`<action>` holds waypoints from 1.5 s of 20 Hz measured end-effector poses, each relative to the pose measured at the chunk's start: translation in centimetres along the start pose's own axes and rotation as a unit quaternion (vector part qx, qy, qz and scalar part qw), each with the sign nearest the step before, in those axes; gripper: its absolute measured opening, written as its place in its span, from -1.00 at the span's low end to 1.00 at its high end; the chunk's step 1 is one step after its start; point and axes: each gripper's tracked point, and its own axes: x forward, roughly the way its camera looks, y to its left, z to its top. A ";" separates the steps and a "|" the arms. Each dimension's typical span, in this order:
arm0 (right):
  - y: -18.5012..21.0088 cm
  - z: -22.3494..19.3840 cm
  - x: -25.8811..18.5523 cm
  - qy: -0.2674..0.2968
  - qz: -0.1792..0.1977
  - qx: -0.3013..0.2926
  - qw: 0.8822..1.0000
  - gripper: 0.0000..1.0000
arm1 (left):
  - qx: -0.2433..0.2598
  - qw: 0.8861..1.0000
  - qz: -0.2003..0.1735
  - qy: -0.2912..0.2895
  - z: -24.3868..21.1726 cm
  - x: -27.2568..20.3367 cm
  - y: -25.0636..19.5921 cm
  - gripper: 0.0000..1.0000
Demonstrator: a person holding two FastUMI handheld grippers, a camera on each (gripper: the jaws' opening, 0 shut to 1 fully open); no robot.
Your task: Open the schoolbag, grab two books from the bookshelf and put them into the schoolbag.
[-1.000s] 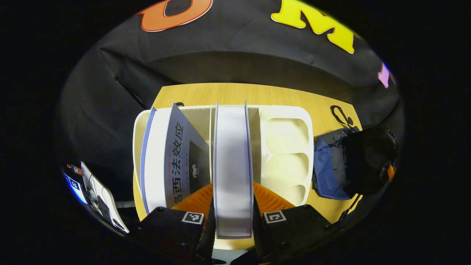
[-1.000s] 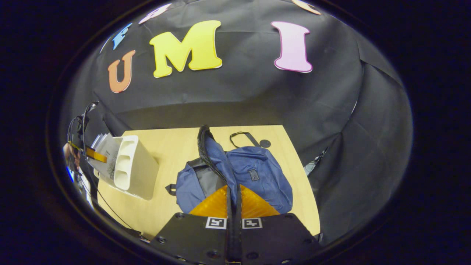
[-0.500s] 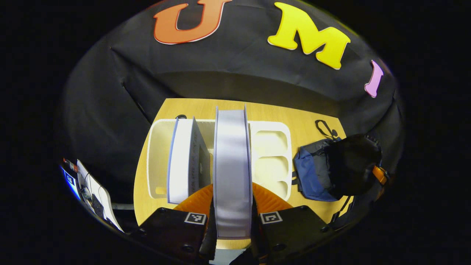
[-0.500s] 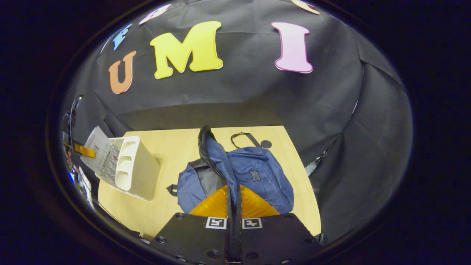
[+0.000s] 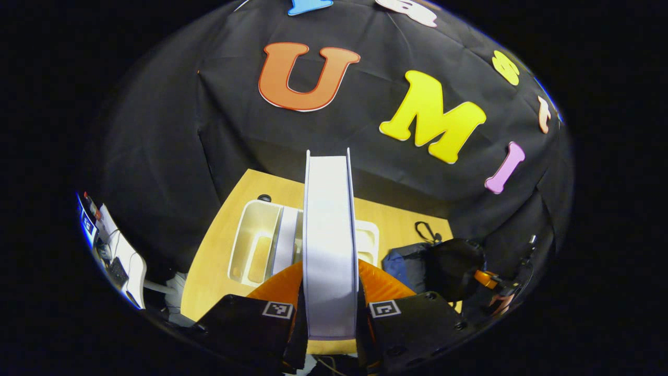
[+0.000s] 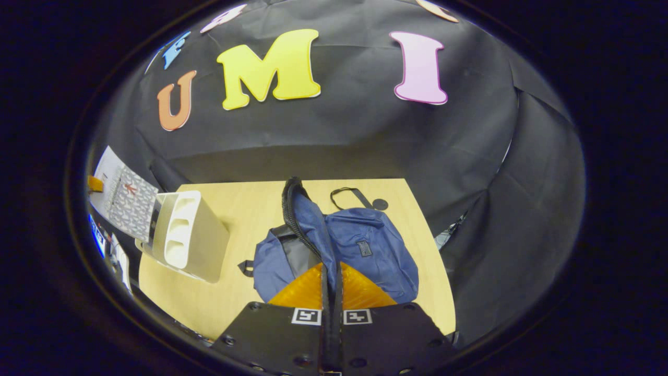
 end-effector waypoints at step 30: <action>-0.4 1.5 -1.0 0.007 0.004 0.017 1.000 -0.99 | -0.192 0.939 -0.258 0.121 -25.1 21.8 -26.4 -0.22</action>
